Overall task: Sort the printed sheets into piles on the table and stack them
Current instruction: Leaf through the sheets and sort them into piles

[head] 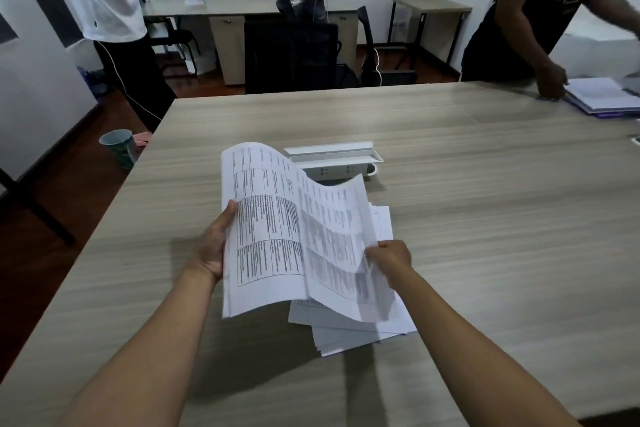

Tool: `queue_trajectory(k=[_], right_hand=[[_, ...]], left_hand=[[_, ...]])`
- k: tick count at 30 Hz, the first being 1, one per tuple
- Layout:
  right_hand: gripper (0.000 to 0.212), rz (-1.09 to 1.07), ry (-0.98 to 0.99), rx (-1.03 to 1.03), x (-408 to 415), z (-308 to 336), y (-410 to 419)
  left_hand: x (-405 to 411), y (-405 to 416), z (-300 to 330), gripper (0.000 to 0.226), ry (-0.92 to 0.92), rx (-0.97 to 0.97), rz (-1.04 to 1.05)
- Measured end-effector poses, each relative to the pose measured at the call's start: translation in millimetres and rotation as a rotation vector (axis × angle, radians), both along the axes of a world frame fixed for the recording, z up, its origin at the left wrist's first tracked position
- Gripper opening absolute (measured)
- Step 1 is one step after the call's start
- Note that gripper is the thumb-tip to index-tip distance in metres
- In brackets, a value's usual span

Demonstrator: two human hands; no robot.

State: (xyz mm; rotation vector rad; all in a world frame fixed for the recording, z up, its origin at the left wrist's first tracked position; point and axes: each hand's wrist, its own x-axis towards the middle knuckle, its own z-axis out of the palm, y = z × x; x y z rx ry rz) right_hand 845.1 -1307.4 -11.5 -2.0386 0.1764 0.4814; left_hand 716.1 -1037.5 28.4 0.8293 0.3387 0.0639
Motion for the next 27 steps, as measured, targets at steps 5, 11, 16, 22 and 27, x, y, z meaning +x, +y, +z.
queue_trajectory(k=[5, 11, 16, 22, 27], right_hand=[[0.018, -0.035, 0.023, -0.236, 4.7, -17.4, -25.1], [0.046, -0.063, -0.201, -0.532, -9.2, -0.4, -4.7], [0.048, 0.196, 0.313, 0.300, -19.4, 31.7, 37.7], [0.028, 0.093, 0.278, 0.513, -16.1, 25.3, 35.1], [0.025, 0.097, 0.265, 0.423, -7.9, 25.0, 21.6]], left_hand=[[-8.8, 10.3, -1.0, 0.051, -0.004, 0.020, -0.007], [-5.3, 8.3, -1.8, 0.049, -0.021, -0.006, -0.023], [3.5, -3.2, -4.5, 0.049, -0.003, 0.010, -0.061], [3.7, -5.9, -7.6, 0.052, -0.006, -0.006, -0.064], [4.5, -7.0, -6.3, 0.046, 0.003, 0.037, -0.019]])
